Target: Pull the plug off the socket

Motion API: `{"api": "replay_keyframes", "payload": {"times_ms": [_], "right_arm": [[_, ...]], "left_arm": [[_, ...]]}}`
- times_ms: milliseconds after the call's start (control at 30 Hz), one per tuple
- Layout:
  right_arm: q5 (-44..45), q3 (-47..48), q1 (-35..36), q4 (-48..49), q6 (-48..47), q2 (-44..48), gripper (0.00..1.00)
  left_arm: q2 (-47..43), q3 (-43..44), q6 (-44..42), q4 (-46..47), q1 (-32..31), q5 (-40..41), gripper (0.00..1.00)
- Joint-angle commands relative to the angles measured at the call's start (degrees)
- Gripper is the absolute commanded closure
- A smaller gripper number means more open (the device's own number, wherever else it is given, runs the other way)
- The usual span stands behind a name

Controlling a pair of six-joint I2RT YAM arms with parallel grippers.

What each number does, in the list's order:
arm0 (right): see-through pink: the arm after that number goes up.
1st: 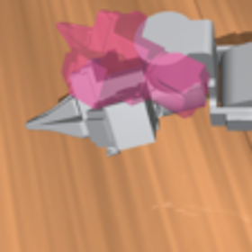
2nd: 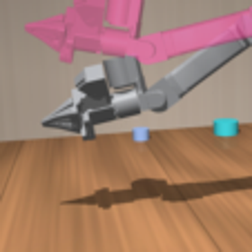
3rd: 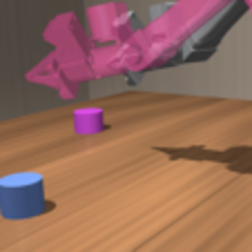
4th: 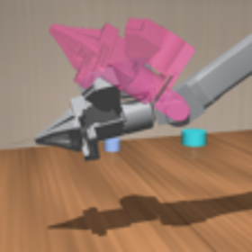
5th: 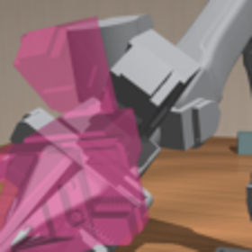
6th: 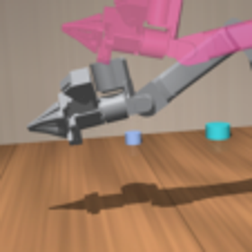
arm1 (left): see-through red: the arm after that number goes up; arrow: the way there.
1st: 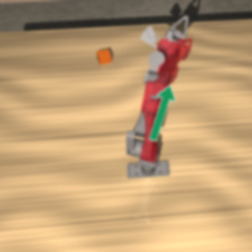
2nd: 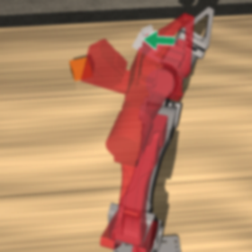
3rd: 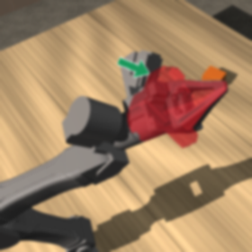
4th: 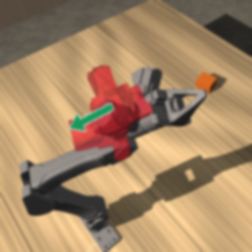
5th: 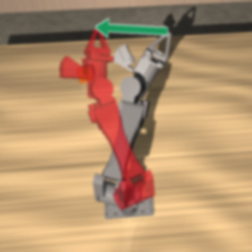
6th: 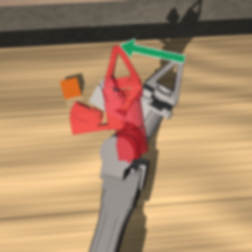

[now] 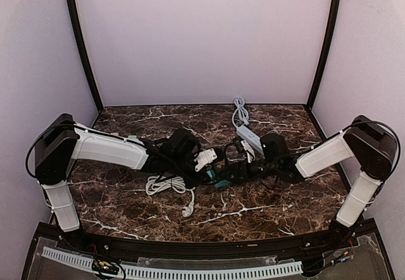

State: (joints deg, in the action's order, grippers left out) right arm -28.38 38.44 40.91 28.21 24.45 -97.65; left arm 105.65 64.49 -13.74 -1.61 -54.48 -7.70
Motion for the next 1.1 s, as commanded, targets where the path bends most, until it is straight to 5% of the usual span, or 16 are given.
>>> {"api": "replay_keyframes", "payload": {"times_ms": [0,367,1067], "right_arm": [[4.7,-5.2,2.0,12.2,-0.6,1.6,0.12],[15.3,-11.9,6.3,28.9,-4.5,2.8,0.12],[35.2,-11.7,14.2,39.0,-9.5,-6.7,0.17]], "left_arm": [[0.8,1.6,1.4,-1.3,0.0,-1.8,0.82],[1.7,2.2,1.5,-1.9,0.0,-1.9,0.82],[1.6,2.2,2.2,-2.0,-0.1,-1.4,0.82]]}}
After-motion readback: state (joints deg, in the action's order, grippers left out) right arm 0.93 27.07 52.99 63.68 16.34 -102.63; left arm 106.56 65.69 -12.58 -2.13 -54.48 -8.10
